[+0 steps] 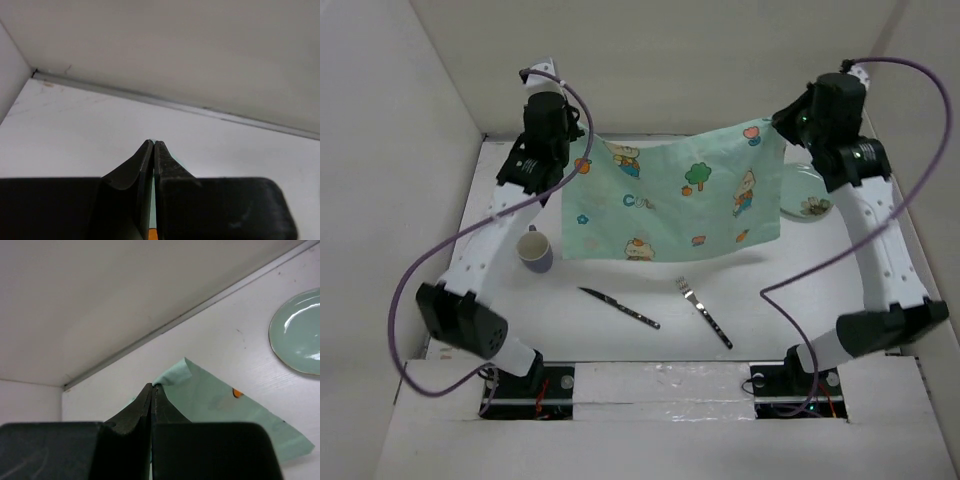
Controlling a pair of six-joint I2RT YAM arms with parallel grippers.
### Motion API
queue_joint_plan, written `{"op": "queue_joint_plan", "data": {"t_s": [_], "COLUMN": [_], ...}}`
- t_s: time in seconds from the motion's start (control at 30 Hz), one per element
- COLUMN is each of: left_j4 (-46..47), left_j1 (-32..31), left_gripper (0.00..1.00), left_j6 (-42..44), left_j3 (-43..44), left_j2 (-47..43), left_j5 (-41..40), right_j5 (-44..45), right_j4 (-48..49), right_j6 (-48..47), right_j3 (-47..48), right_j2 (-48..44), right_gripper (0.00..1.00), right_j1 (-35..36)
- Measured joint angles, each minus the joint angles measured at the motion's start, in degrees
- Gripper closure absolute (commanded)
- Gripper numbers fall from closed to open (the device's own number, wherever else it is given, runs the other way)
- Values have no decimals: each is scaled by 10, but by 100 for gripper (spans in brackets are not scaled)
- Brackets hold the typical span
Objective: Set the dinner table for one person
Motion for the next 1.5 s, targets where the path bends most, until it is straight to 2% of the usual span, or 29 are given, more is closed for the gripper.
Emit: {"op": "queue_joint_plan", "data": {"t_s": [0.17,0.27,0.37,0.5,0.57,0.7,0.9,1.07,1.5], "left_j4": [-48,-86,-93,-63,-44,-3,14,6,-2], "left_j1": [66,92,115,155,169,175,169,169,144], "left_gripper": [100,100,100,100,100,100,100,100,100], "left_j6": [-17,-33,-55,-82,-88,-97,-109,-109,-98], "left_j3": [76,160,218,214,162,0,-213,-292,-358], "left_j2": [160,216,220,177,138,63,64,93,87], "left_j5": [54,91,131,175,181,198,230,239,244], "right_j5": [-30,-49,-69,-92,-102,-134,-185,-204,-217], "right_j4": [-2,-21,-26,-3,27,81,125,126,154], "right_j6": [-10,-12,-12,-11,-9,-3,5,4,0], "right_j3": [89,191,283,283,193,-15,-250,-320,-451], "right_j2": [163,240,278,253,196,108,119,166,145], "right_gripper": [100,100,100,100,100,100,100,100,100], "right_j1": [-14,-25,-35,-46,-54,-61,-74,-79,-87]}}
